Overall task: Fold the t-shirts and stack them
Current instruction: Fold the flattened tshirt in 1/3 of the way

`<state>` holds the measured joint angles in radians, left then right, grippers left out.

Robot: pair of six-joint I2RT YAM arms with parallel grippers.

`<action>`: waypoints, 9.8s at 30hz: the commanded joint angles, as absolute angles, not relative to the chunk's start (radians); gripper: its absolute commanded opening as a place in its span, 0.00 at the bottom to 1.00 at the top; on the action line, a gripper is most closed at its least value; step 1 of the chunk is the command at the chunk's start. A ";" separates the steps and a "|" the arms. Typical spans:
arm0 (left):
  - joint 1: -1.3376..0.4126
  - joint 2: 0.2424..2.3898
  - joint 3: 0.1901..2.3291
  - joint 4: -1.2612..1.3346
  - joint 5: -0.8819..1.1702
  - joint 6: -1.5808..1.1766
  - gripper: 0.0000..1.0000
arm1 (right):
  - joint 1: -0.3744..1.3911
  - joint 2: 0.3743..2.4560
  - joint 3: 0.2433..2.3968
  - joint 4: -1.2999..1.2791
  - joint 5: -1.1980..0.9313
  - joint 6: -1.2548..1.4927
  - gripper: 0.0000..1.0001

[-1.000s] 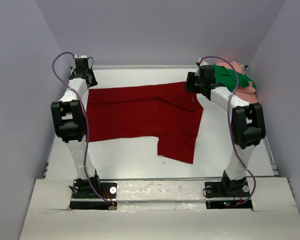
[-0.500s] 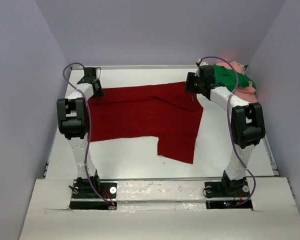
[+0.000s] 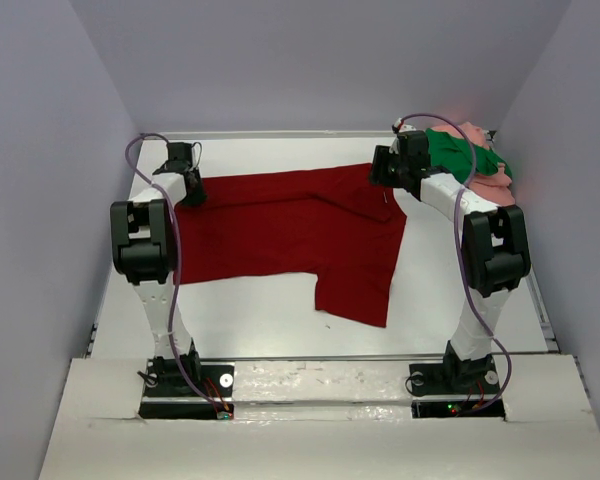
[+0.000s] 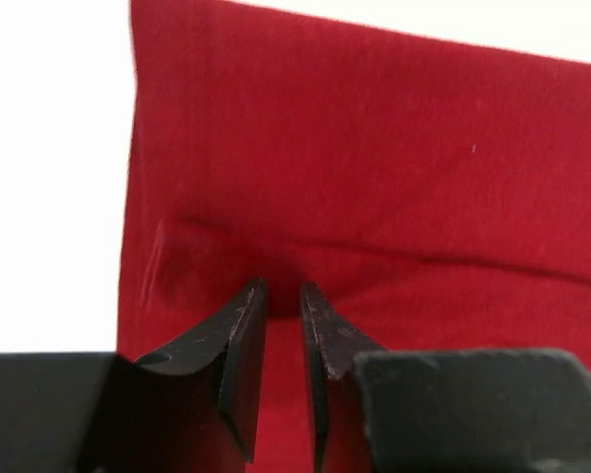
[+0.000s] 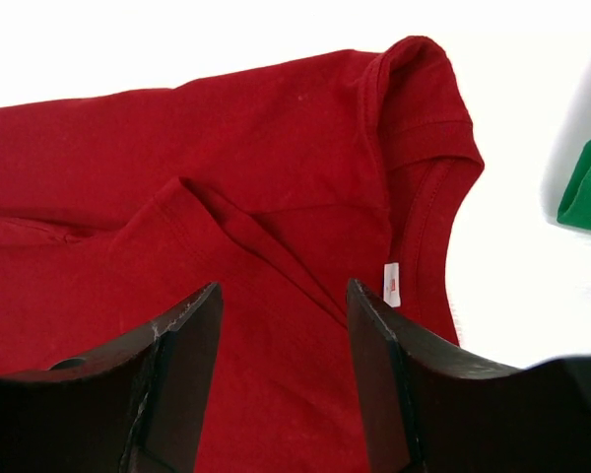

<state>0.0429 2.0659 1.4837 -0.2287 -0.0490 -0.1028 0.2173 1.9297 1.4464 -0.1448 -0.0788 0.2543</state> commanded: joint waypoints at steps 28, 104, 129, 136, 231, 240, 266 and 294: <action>0.078 2.109 1.689 -0.268 -0.066 -0.124 0.42 | 0.359 2.106 1.759 -0.202 -0.075 0.219 0.57; 0.155 1.852 1.417 -0.190 -0.052 -0.107 0.45 | 0.433 2.390 2.083 -0.557 0.170 0.293 0.50; 0.215 1.930 1.468 -0.164 0.074 -0.189 0.45 | 0.442 2.304 2.033 -0.532 0.176 0.313 0.00; 0.210 1.962 1.462 -0.143 0.129 -0.198 0.43 | 0.451 2.241 1.934 -0.529 0.146 0.371 0.00; 0.173 1.948 1.479 -0.161 0.063 -0.144 0.44 | 0.462 1.956 1.776 -0.643 0.195 0.296 0.22; 0.173 1.951 1.466 -0.155 0.038 -0.160 0.50 | 0.356 2.006 1.795 -0.629 0.218 0.241 0.20; 0.144 1.997 1.407 -0.212 -0.124 -0.086 0.42 | 0.356 1.971 1.672 -0.578 0.181 0.272 0.18; 0.164 1.191 1.093 -0.474 -0.129 -0.325 0.88 | 0.356 1.280 1.212 -0.666 -0.034 0.380 0.73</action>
<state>0.1535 1.1965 1.2205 -0.3683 -0.1390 -0.2291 0.3550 1.3403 1.3361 -0.5953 0.0116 0.3138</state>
